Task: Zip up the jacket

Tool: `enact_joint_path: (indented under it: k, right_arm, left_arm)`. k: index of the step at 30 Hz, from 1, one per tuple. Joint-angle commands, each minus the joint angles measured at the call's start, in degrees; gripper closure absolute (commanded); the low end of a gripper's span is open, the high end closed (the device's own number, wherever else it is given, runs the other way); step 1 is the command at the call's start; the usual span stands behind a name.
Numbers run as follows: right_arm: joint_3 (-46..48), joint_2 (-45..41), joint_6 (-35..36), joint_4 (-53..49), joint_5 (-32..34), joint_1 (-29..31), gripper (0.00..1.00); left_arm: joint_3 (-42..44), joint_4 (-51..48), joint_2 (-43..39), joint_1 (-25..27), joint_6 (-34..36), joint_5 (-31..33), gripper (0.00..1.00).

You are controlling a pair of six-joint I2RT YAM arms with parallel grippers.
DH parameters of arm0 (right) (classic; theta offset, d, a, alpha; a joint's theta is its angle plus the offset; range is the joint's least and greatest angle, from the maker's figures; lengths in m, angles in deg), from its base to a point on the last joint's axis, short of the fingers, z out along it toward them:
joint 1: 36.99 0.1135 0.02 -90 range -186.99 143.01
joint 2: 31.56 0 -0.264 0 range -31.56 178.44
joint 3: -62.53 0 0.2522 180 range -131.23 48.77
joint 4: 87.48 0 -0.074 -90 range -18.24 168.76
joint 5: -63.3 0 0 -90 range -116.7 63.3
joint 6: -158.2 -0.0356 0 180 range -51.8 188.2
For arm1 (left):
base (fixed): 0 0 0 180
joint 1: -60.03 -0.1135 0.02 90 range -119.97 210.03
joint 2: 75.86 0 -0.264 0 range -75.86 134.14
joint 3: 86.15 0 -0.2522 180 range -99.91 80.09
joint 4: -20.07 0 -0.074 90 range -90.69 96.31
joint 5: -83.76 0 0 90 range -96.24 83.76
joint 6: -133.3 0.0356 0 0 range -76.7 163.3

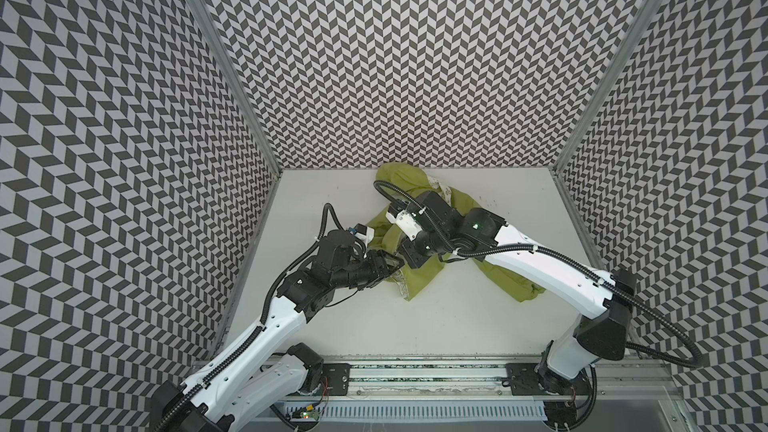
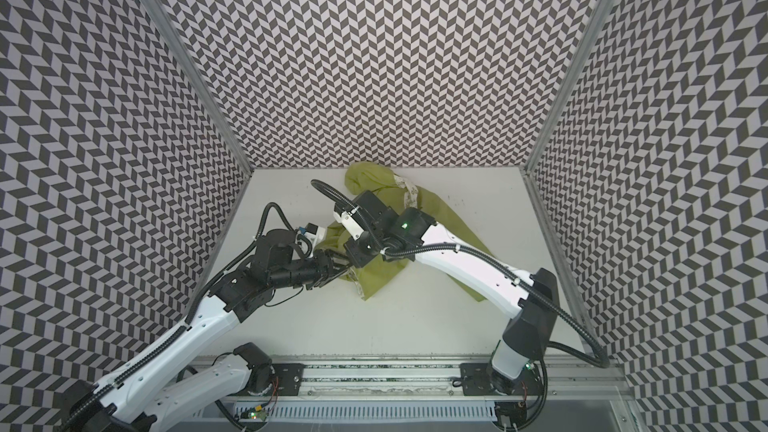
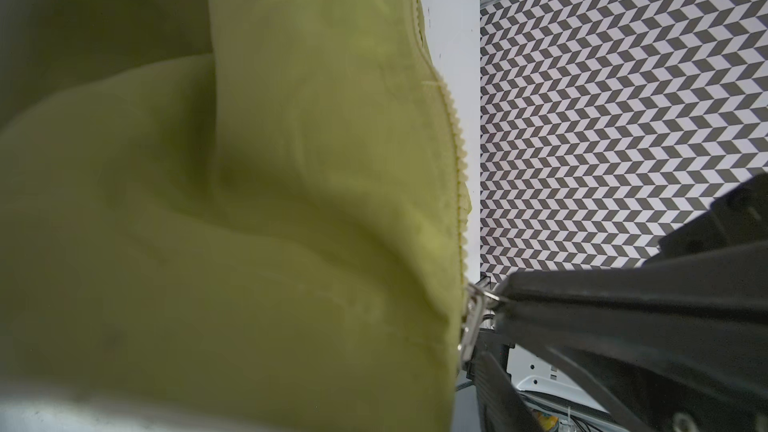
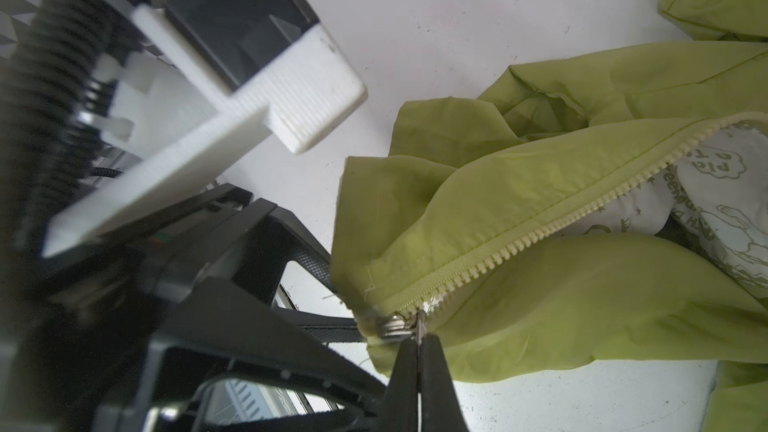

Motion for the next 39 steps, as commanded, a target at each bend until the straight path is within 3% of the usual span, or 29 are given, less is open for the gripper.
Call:
enact_joint_path:
  k: [1, 8, 15, 23, 30, 31, 34, 35, 39]
  right_arm:
    - [-0.74, -0.69, -0.93, 2.49, -2.09, -0.61, 1.0]
    - [-0.48, -0.92, -0.66, 2.43, -2.97, -1.16, 1.0]
    - [0.5, -1.31, 0.06, 2.17, -2.07, -1.42, 1.0]
    - [4.44, -1.9, -0.75, 4.09, 1.99, -2.81, 1.0]
    - [4.29, -2.33, -1.31, 4.69, 0.69, -3.01, 1.0]
    - [4.29, -2.55, -1.08, 4.86, 0.0, -3.01, 1.0]
    - [4.41, -3.47, -1.25, 5.15, -1.31, -2.97, 1.0]
    - [4.45, -3.77, -1.31, 5.19, -1.86, -3.01, 1.0]
    - [4.85, -4.5, -2.14, 5.32, -3.74, -2.92, 1.0]
  left_arm:
    - [-0.96, 2.91, 0.48, 0.39, 2.03, 2.91, 0.63]
    - [-1.36, 6.72, 2.91, 0.48, 0.98, 1.77, 0.74]
    - [-0.73, 7.15, 1.84, 0.48, -0.15, 1.55, 1.0]
    - [1.3, 3.6, -4.38, 0.39, -0.7, 3.22, 1.0]
    - [2.02, 2.66, -5.34, 0.39, -1.21, 2.52, 1.0]
    - [2.07, 2.29, -5.11, 0.31, -1.39, 2.48, 0.95]
    - [2.2, 1.82, -4.75, 0.26, -1.88, 3.03, 0.57]
    - [2.35, 2.48, -4.98, 0.21, -2.24, 3.48, 0.49]
    - [3.12, 7.42, -4.94, -0.31, -4.73, 4.67, 0.41]
